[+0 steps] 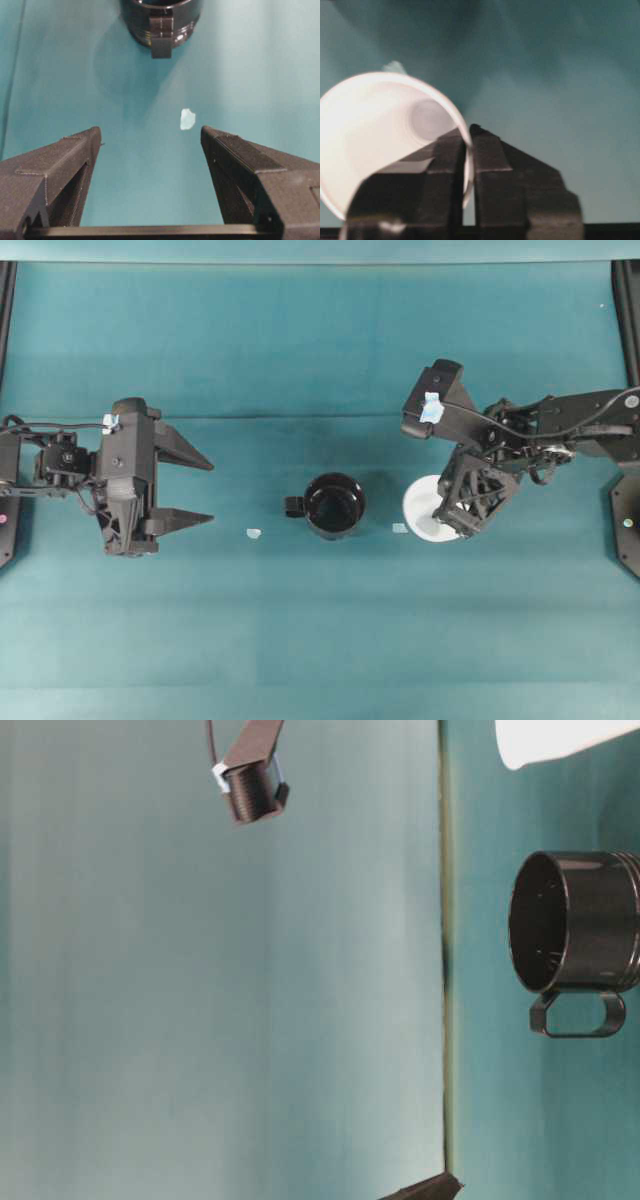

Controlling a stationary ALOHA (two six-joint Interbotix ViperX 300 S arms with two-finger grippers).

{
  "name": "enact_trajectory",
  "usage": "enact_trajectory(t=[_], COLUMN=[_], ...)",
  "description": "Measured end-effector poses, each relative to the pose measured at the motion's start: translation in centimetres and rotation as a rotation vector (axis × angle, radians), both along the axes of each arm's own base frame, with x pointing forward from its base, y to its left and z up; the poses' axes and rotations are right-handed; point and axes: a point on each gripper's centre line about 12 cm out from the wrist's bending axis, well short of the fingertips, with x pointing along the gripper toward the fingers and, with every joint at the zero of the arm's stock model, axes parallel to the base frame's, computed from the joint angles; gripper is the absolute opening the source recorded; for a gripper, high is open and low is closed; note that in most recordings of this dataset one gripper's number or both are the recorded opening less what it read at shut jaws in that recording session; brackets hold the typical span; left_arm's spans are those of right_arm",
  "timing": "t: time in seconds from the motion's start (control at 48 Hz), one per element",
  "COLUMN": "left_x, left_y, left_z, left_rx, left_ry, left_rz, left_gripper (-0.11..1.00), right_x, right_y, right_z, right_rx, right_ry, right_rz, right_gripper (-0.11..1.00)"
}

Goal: Put the paper cup into the moved cup holder.
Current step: 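Open the right gripper and lower it onto the white paper cup, then grasp the paper cup rim with the right gripper and lift it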

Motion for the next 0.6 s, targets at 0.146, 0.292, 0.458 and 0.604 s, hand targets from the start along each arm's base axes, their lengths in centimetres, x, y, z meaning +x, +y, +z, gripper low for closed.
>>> enact_trajectory(t=[0.146, 0.292, 0.458, 0.604], left_x=[0.0, 0.0, 0.0, 0.0], left_y=[0.0, 0.0, 0.0, 0.0], left_z=[0.0, 0.0, 0.0, 0.0], left_rx=[0.001, 0.000, 0.001, 0.001], left_ry=[0.002, 0.000, 0.000, 0.000], left_rz=[-0.001, 0.000, -0.001, -0.001], left_gripper=[0.80, 0.80, 0.80, 0.80], right_x=[0.1, 0.2, 0.3, 0.6], right_y=[0.1, 0.1, 0.0, -0.2], right_z=[0.1, 0.4, 2.3, 4.0], right_rx=[0.016, 0.026, 0.030, 0.035], right_ry=[-0.004, -0.007, -0.009, -0.002], right_rz=[-0.015, -0.023, -0.022, -0.025], right_gripper=[0.02, 0.02, 0.02, 0.02])
